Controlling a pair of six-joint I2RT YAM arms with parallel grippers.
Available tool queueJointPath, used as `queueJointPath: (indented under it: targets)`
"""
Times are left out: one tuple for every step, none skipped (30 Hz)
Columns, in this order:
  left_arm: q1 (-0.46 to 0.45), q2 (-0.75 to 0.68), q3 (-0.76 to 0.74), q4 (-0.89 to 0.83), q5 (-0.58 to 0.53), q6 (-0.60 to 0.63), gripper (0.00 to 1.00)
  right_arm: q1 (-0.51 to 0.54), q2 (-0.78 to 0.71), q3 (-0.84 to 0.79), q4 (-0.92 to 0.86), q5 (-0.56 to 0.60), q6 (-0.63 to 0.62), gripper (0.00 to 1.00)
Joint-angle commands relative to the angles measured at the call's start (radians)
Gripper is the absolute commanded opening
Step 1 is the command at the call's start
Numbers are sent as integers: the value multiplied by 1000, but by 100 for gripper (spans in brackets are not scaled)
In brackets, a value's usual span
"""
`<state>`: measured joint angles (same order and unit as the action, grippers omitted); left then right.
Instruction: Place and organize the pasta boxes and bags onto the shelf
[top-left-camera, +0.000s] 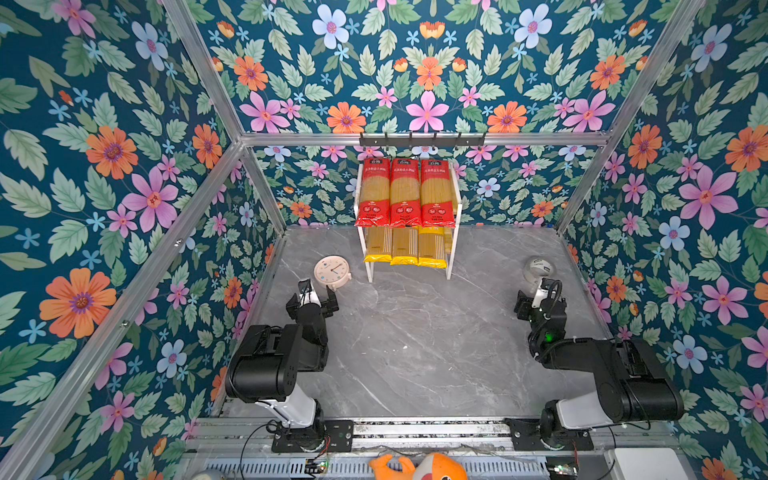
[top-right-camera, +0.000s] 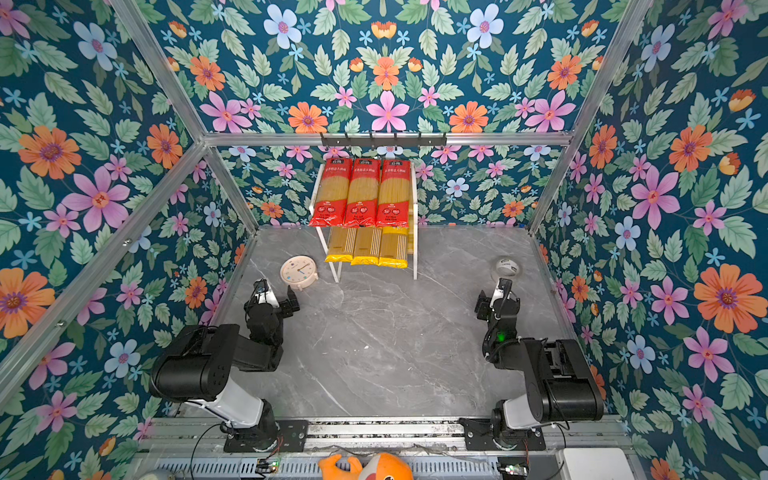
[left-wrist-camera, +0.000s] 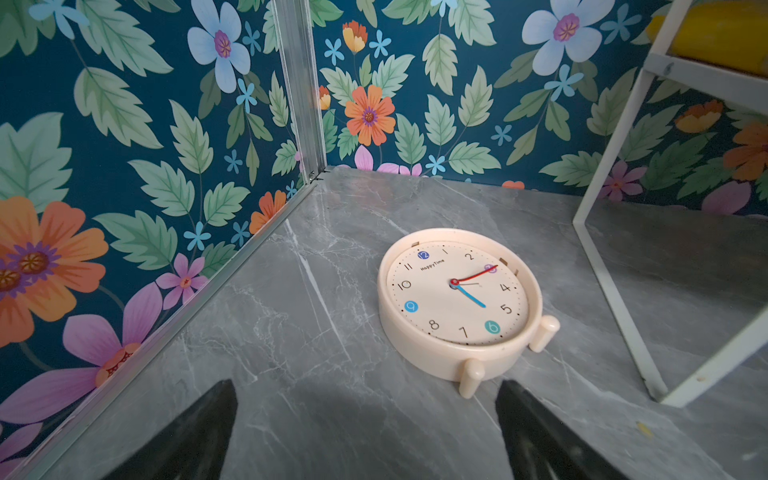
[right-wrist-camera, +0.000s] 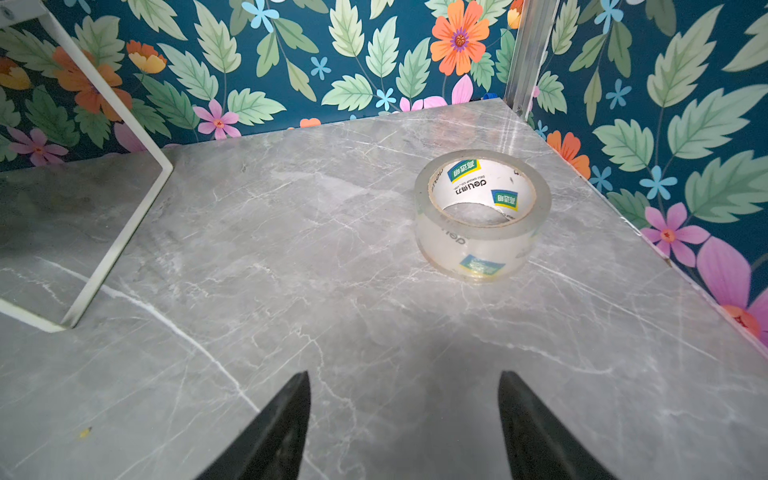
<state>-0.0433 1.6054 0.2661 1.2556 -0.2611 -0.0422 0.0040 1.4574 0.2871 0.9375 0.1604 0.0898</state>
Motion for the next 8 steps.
queueJointPath:
  targets:
    - [-20, 4, 14, -7, -7, 27, 100, 2, 1, 1, 29, 16, -24, 72]
    - [-20, 7, 14, -2, 0, 27, 100, 3, 3, 1, 30, 16, -25, 72]
    - [-20, 5, 14, -7, 0, 25, 100, 3, 2, 1, 29, 16, -25, 72]
    - [-20, 4, 12, -6, -1, 24, 100, 3, 3, 1, 30, 16, -26, 72]
    - [-20, 4, 7, 5, 0, 25, 100, 3, 3, 0, 30, 16, -26, 72]
    - [-20, 2, 7, 4, 0, 24, 100, 2, 2, 1, 30, 16, -26, 72]
    - [-21, 1, 6, 2, 0, 24, 100, 3, 2, 1, 30, 16, -26, 71]
    - [-21, 2, 4, 7, 0, 24, 100, 3, 3, 1, 30, 16, -27, 72]
